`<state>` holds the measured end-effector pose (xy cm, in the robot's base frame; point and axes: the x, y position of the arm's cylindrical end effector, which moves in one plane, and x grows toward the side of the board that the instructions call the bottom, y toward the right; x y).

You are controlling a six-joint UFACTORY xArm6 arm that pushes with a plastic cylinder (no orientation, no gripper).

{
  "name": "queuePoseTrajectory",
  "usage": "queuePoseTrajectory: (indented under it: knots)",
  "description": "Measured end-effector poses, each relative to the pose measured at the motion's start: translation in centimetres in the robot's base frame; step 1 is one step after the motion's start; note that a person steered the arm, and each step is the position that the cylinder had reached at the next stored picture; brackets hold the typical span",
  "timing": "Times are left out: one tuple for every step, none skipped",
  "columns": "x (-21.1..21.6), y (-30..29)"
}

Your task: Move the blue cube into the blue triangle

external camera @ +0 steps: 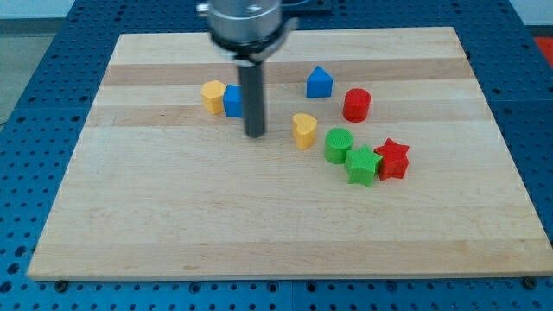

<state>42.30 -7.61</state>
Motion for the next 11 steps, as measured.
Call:
queuePoseTrajectory:
  knots:
    - [-2.7, -5.1]
    - [-5.8, -0.7]
    - [-5.3, 9.1]
    - [-6.2, 10.7]
    - [-6.3, 6.5]
    - [-6.9, 10.2]
    - [-8.1, 13.5]
    - [-9.3, 13.3]
    - [-10.3, 13.3]
    - [-10.9, 13.2]
    - [-9.0, 13.0]
